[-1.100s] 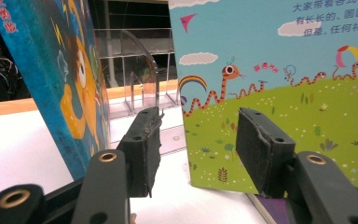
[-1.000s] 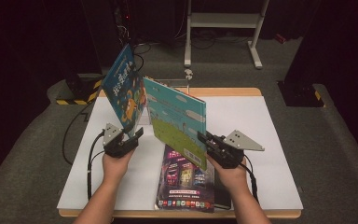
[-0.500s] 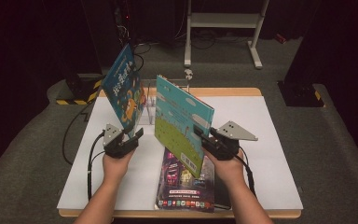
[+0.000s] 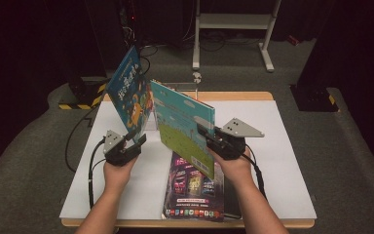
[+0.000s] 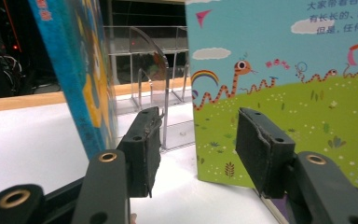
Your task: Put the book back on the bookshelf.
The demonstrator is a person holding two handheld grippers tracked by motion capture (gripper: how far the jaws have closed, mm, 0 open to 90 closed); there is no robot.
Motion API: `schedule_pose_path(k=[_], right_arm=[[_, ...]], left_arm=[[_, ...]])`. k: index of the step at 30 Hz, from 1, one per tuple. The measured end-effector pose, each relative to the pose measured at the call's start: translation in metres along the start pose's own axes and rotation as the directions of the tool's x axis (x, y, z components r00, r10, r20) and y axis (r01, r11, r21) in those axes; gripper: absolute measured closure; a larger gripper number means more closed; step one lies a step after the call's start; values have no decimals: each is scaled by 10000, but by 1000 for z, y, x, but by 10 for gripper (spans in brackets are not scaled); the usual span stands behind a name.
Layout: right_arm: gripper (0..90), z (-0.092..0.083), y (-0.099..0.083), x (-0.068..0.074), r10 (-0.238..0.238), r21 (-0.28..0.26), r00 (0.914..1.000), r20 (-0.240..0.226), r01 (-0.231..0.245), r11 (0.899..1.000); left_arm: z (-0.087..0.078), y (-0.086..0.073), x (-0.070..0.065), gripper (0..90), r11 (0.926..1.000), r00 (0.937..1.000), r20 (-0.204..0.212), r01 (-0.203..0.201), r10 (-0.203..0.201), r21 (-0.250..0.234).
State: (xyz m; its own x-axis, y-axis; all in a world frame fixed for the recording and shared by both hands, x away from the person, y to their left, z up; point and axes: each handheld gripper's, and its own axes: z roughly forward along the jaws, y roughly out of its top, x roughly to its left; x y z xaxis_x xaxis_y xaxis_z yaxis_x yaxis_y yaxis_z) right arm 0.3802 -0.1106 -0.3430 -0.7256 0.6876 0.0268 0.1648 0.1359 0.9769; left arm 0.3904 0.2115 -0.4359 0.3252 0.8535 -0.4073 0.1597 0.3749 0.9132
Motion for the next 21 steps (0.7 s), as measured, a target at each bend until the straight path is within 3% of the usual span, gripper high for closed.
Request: schedule_pose_path(k=[3,7,10,17,21], right_arm=[[735,3,1,3,-52,4,9999,-95,52,10000],[780,5,2,5,-112,-5,9999,114,112,9999],[804,7,3,5,283,-174,9996,-20,-283,9994],[809,13,9,12,-183,-347,9997,-147,178,9992],[810,16,13,14,-389,-552,9991,184,398,9977]], left_arm=[[-1,0,1,497,9999,10000,-25,94,-94,-36],[-3,-1,3,497,10000,10000,-53,63,-63,12],[-4,0,4,497,10000,9999,-76,78,-78,18],[-6,-1,9,498,9998,9997,-150,190,-190,-22],[-7,-2,10,499,9998,9997,-153,186,-186,-15]])
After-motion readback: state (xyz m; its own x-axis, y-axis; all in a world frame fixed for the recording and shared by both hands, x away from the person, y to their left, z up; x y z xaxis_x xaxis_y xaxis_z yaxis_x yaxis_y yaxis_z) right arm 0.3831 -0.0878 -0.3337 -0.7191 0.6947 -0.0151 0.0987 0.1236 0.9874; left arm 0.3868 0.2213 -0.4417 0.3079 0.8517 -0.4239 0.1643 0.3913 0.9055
